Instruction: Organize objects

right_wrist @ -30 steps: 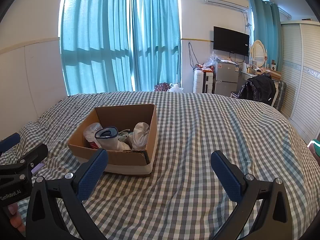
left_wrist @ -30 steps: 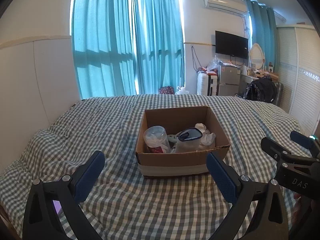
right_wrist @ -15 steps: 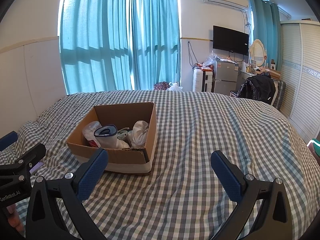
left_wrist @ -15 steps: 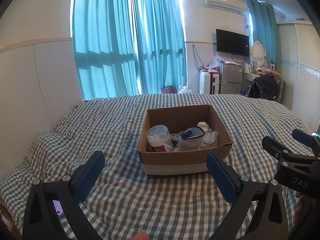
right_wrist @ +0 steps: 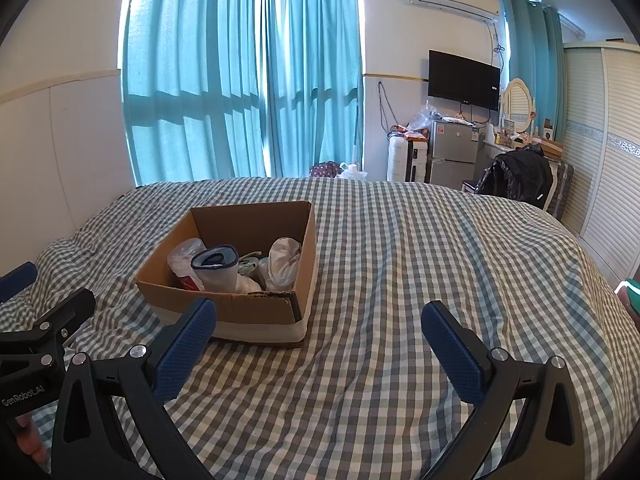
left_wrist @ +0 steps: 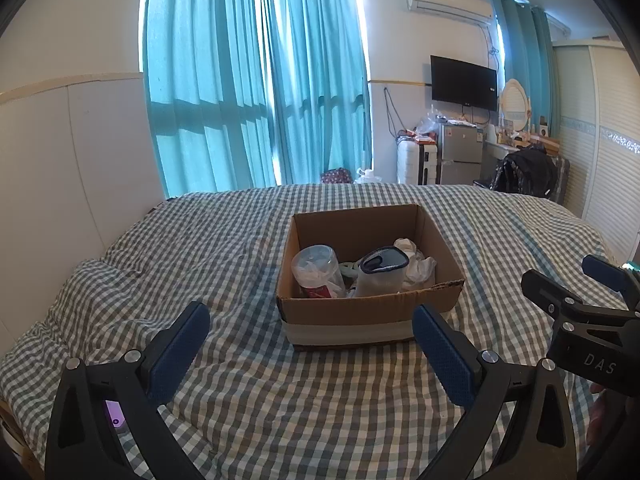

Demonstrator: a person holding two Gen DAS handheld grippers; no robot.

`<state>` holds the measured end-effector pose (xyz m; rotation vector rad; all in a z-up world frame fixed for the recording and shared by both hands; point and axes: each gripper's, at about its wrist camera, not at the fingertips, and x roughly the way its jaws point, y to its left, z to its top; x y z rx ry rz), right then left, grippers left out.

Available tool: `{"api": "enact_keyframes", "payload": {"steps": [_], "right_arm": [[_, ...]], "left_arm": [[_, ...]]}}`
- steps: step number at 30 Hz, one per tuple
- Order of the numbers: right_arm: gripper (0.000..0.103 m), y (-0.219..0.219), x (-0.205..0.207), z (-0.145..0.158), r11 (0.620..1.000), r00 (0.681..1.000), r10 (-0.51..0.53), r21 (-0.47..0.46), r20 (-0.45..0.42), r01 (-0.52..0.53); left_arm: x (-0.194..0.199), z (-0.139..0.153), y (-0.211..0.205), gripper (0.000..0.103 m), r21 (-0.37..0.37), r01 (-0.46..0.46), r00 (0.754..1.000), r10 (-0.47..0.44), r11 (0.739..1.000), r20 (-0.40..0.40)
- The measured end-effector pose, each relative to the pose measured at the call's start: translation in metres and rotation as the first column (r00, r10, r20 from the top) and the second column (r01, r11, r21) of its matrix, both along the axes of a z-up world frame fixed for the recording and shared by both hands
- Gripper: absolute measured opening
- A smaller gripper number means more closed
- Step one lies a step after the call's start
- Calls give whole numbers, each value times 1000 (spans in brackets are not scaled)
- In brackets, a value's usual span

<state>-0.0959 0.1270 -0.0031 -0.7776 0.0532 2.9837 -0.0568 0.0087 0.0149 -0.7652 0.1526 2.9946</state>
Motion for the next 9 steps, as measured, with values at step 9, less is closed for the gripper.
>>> {"api": "enact_keyframes", "payload": {"steps": [9], "right_arm": [[103, -3, 2, -2, 1000, 1000, 9, 1, 6, -9]], "left_arm": [[1, -2, -4, 103, 5, -4, 1000, 4, 1000, -4]]}}
